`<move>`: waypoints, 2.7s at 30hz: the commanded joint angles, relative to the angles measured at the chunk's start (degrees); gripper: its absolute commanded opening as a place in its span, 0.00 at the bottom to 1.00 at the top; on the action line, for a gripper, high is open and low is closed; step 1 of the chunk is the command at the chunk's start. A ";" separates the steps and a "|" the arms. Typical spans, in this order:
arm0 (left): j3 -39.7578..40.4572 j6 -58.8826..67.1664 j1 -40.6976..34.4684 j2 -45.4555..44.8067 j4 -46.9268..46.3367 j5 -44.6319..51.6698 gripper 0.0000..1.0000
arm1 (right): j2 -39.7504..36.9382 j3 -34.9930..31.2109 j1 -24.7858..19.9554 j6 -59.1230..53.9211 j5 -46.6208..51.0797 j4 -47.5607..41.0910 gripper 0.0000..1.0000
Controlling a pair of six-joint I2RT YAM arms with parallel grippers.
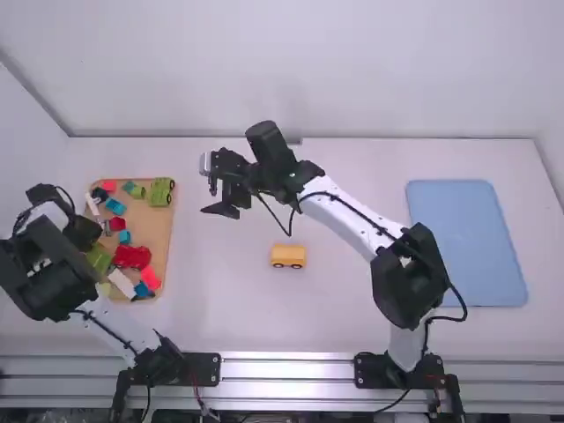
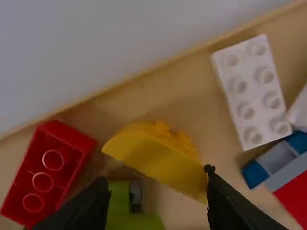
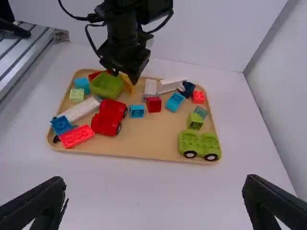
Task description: Assemble lego blocks to make yellow taxi
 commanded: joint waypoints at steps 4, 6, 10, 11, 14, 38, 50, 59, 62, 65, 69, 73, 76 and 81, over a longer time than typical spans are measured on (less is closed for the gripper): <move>-1.05 -1.33 -0.15 -0.35 -0.63 5.05 0.53 | 0.42 1.68 -0.22 0.22 -0.31 0.13 0.98; -1.05 -6.56 -0.13 -0.35 -0.11 4.61 0.55 | 0.42 1.68 -0.20 0.15 -0.26 0.13 0.98; -1.05 -10.99 0.07 -0.35 1.62 4.61 0.59 | 0.42 1.68 -0.22 0.22 -0.26 0.02 0.98; -1.05 -11.78 0.07 -0.35 1.92 4.42 0.59 | 0.42 1.68 -0.20 0.20 -0.26 0.07 0.98; -1.07 -11.80 0.04 -0.35 2.86 4.46 0.75 | 0.42 1.68 -0.15 0.17 -0.28 0.13 0.98; -6.60 -24.20 0.07 -0.35 5.81 -4.09 0.54 | 0.42 1.68 -0.24 0.04 -0.28 0.02 0.99; -6.47 -17.40 1.79 -0.35 5.73 -1.53 0.58 | 0.42 1.68 -0.33 0.04 -0.28 -0.09 0.98; -6.49 -16.31 1.49 0.74 5.33 -3.08 0.40 | 0.42 1.62 -0.22 0.26 -0.26 -0.39 0.98; -6.47 -14.64 1.38 1.66 5.81 -2.99 0.39 | 0.42 1.60 -0.22 0.22 -0.31 -0.55 0.98; -6.47 -13.81 1.36 2.91 6.51 -3.08 0.37 | 0.42 1.60 -0.22 0.20 -0.28 -0.52 0.98; -6.16 -13.79 1.42 3.06 6.88 -3.06 0.35 | 0.42 1.60 -0.22 0.20 -0.28 -0.50 0.98; -4.42 -13.77 1.79 2.95 4.92 -3.06 0.24 | 0.42 1.60 -0.22 0.22 -0.28 -0.50 0.98; -0.63 -10.82 1.36 2.95 0.13 -1.88 0.17 | 0.42 1.60 -0.22 0.24 -0.26 -0.50 0.98; 5.57 -7.37 1.33 2.05 -7.28 0.35 0.09 | 0.42 1.60 -0.76 0.26 -0.28 -0.50 0.98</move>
